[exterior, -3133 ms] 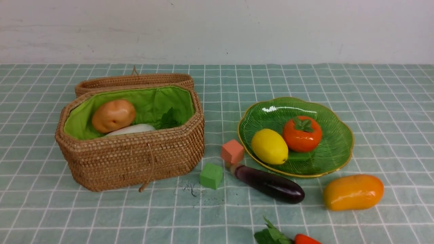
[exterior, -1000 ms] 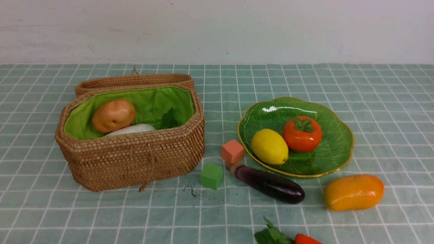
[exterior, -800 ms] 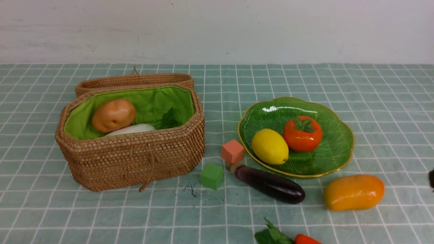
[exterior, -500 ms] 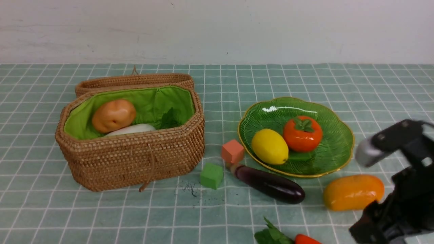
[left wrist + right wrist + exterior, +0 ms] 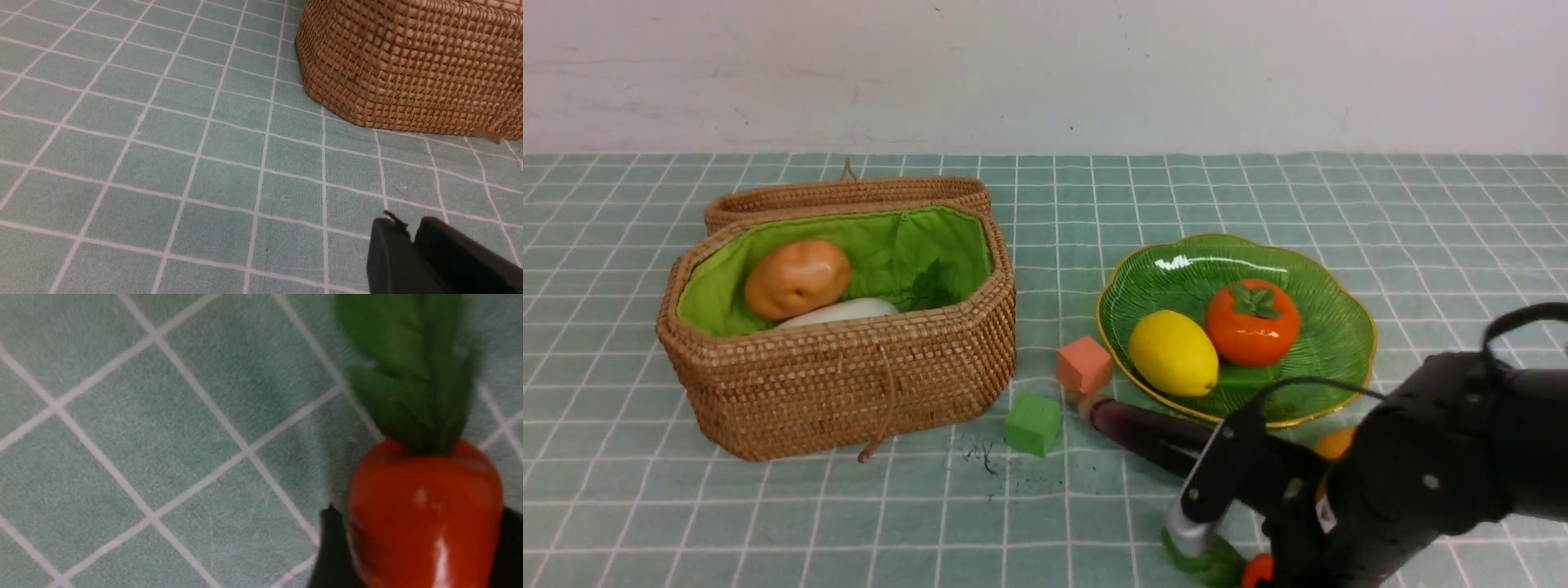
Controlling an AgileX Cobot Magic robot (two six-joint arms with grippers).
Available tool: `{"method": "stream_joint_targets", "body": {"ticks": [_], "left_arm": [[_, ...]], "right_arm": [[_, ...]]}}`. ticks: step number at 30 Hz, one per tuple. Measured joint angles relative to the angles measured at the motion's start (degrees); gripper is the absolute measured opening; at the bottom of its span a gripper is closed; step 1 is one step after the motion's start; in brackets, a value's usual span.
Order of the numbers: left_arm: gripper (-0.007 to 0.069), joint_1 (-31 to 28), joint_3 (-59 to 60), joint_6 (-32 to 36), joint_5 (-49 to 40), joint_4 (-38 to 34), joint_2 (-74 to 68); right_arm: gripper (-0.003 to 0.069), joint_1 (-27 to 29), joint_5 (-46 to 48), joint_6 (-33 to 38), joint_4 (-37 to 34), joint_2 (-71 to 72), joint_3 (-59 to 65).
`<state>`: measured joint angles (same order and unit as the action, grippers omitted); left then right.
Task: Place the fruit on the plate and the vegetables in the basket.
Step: Use the right arm to grab a carrot and put it into the left basket
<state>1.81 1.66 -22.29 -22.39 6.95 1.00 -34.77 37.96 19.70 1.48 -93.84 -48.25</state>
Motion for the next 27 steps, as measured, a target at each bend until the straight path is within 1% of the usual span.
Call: {"method": "stream_joint_targets", "body": {"ticks": [1, 3, 5, 6, 8, 9, 12, 13, 14, 16, 17, 18, 19, 20, 22, 23, 24, 25, 26, 27], "left_arm": [[0.0085, 0.00, 0.00, 0.00, 0.00, 0.00, 0.00], [0.0085, 0.00, 0.00, 0.00, 0.00, 0.00, 0.00], [0.0085, 0.00, 0.00, 0.00, 0.00, 0.00, 0.00], [0.0085, 0.00, 0.00, 0.00, 0.00, 0.00, 0.00], [0.0085, 0.00, 0.00, 0.00, 0.00, 0.00, 0.00], [0.0085, 0.00, 0.00, 0.00, 0.00, 0.00, 0.00], [0.0085, 0.00, 0.00, 0.00, 0.00, 0.00, 0.00], [0.0085, 0.00, 0.00, 0.00, 0.00, 0.00, 0.00], [0.0085, 0.00, 0.00, 0.00, 0.00, 0.00, 0.00], [0.0086, 0.00, 0.00, 0.00, 0.00, 0.00, 0.00], [0.0088, 0.00, 0.00, 0.00, 0.00, 0.00, 0.00], [0.0088, 0.00, 0.00, 0.00, 0.00, 0.00, 0.00], [0.0090, 0.00, 0.00, 0.00, 0.00, 0.00, 0.00], [0.0090, 0.00, 0.00, 0.00, 0.00, 0.00, 0.00], [0.0092, 0.00, 0.00, 0.00, 0.00, 0.00, 0.00], [0.0092, 0.00, 0.00, 0.00, 0.00, 0.00, 0.00], [0.0092, 0.00, 0.00, 0.00, 0.00, 0.00, 0.00], [0.0093, 0.00, 0.00, 0.00, 0.00, 0.00, 0.00], [0.0094, 0.00, 0.00, 0.00, 0.00, 0.00, 0.00], [0.0096, 0.00, 0.00, 0.00, 0.00, 0.00, 0.00]], "right_arm": [[0.0358, 0.00, 1.28, 0.35, -0.24, -1.21, -1.20], [0.0368, 0.00, 4.15, 0.73, -0.84, -2.18, -3.12], [0.0374, 0.00, 9.16, 0.97, -1.97, -2.92, -7.27], [0.0374, 0.00, 9.60, 1.02, -2.12, -2.92, -7.68], [0.0374, 0.00, 14.84, 1.99, -4.35, -2.47, -14.99], [0.0374, 0.00, 15.41, 2.37, -4.78, -2.39, -16.21], [0.0374, 0.00, 18.10, 4.50, -9.14, -1.84, -27.44], [0.0374, 0.00, 18.10, 4.64, -9.48, -1.85, -28.19], [0.0374, 0.00, 17.23, 6.13, -12.66, -1.97, -35.65], [0.0374, 0.00, 14.51, 7.44, -15.60, -2.35, -41.10], [0.0374, 0.00, 11.22, 8.19, -18.20, -2.78, -44.06], [0.0374, 0.00, 11.22, 8.36, -18.20, -2.87, -44.60], [0.0374, 0.00, 5.51, 9.80, -22.20, -3.70, -47.69], [0.0374, 0.00, 3.91, 10.32, -23.31, -4.01, -48.67], [0.0374, -0.28, -7.03, 14.67, -30.96, -6.41, -50.66], [0.0374, -0.28, -8.88, 15.94, -31.52, -6.89, -50.80], [0.0374, -0.87, -16.93, 19.52, -36.89, -9.09, -51.00], [0.0374, -1.39, -20.86, 21.92, -39.52, -11.00, -51.00], [0.0374, -1.47, -22.29, 22.92, -40.48, -11.70, -51.00], [0.0374, -2.18, -26.11, 26.58, -43.08, -13.87, -51.00]]}}
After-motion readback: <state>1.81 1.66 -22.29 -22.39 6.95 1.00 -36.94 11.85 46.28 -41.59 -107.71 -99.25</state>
